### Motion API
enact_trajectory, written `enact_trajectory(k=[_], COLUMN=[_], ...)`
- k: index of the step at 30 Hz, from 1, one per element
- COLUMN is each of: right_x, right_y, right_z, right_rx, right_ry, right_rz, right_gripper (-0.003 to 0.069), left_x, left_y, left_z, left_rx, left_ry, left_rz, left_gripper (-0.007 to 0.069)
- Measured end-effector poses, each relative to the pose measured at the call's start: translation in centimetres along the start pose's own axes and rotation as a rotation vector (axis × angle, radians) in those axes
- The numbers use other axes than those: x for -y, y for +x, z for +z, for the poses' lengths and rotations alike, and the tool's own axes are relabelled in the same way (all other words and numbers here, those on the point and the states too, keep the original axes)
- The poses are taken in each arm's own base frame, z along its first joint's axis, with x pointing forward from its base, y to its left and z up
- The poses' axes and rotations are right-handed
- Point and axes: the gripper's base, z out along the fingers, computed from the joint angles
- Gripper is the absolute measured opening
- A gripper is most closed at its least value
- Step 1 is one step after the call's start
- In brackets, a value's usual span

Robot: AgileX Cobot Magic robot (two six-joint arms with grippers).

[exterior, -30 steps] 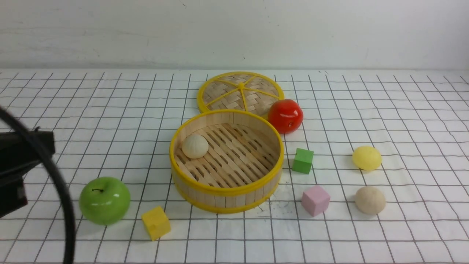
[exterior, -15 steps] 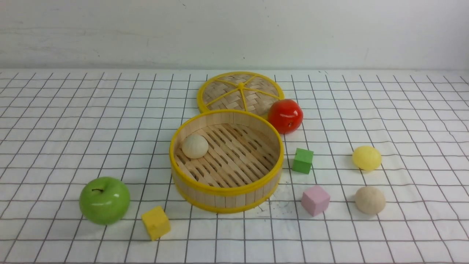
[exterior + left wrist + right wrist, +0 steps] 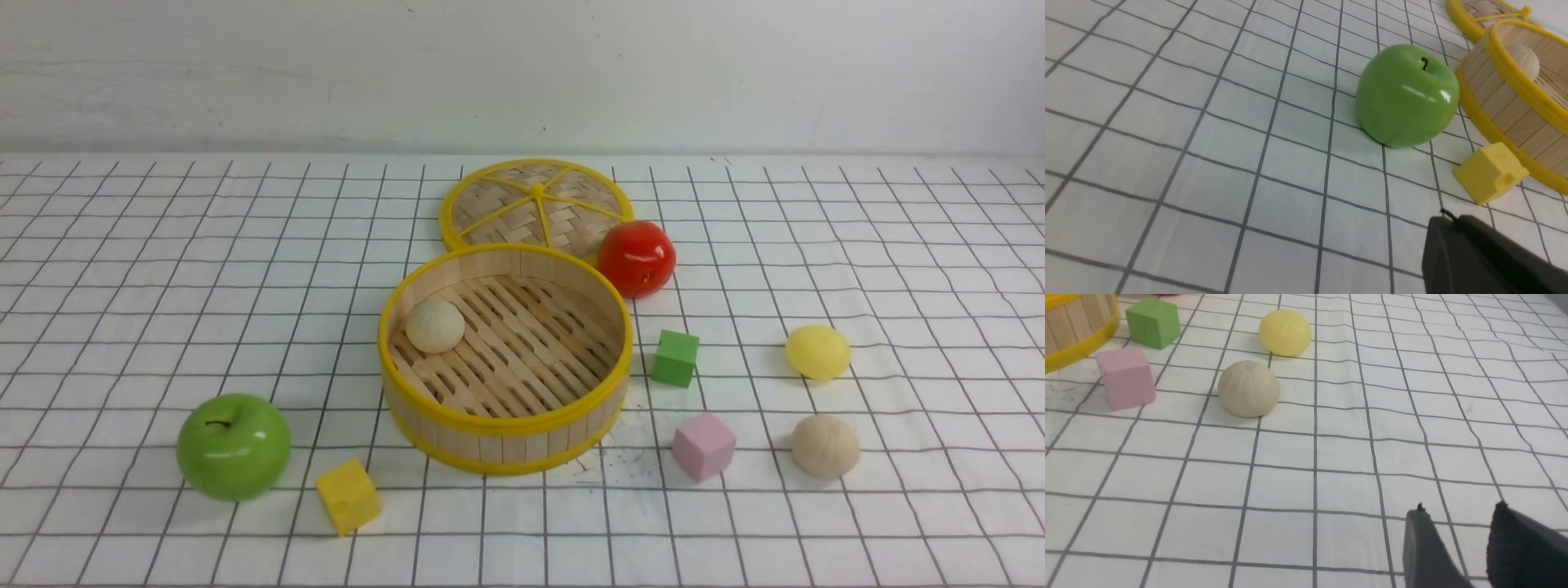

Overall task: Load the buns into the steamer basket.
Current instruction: Use the right arm to grab a steamed stuffed bun

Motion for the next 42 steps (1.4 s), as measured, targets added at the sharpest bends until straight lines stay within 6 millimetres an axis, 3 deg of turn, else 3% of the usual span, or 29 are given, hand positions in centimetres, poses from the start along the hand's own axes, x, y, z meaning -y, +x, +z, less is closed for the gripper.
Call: enact_trajectory(k=[42], right_x=[0.06], right_y=[0.01], right_z=[0.0], right_rx=[-0.001], right_ry=[0.007], right_rz=[-0.016], right_gripper=[0.0241], left_x=[0.0], left_y=[0.0], left_z=[0.0], left_rx=[0.0], left_ry=[0.0], left_rz=[-0.002], left_gripper=[0.0008])
